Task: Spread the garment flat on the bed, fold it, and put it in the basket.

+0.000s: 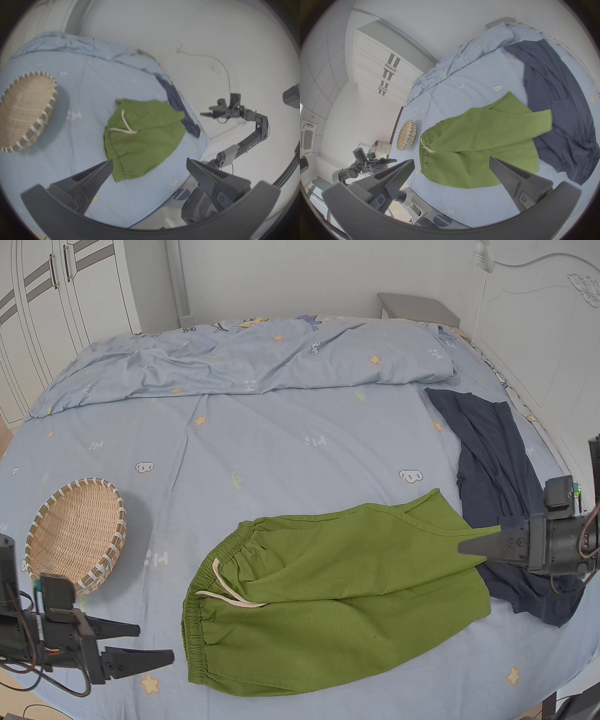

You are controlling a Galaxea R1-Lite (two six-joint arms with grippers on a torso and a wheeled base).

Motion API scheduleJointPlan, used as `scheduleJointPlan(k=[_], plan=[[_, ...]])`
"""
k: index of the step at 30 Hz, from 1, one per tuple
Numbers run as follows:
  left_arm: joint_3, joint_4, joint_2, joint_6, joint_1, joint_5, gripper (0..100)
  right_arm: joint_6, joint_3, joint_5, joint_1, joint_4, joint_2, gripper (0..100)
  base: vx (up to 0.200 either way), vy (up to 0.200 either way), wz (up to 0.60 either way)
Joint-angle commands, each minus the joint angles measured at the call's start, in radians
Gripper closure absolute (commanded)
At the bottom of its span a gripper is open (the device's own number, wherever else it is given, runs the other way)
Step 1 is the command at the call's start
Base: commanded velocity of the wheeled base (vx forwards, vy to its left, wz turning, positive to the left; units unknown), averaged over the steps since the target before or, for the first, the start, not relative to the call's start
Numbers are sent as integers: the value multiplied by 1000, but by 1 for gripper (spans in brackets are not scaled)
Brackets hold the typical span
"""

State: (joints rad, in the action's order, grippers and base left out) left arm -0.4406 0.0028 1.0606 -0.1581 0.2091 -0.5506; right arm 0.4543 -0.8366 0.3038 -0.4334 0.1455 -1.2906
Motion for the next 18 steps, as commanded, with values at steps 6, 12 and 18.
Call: scheduleJointPlan(k=[6,12,18], plan=[[85,-15,303,126,-31,-34,0,-74,149,61,82,-57,129,0,0,0,0],[76,-18,354,135,-47,-40,0,-97,165,61,84,-72,126,0,0,0,0],[62,-53,499,132,-48,-41,0,-100,175,63,84,-77,123,0,0,0,0]])
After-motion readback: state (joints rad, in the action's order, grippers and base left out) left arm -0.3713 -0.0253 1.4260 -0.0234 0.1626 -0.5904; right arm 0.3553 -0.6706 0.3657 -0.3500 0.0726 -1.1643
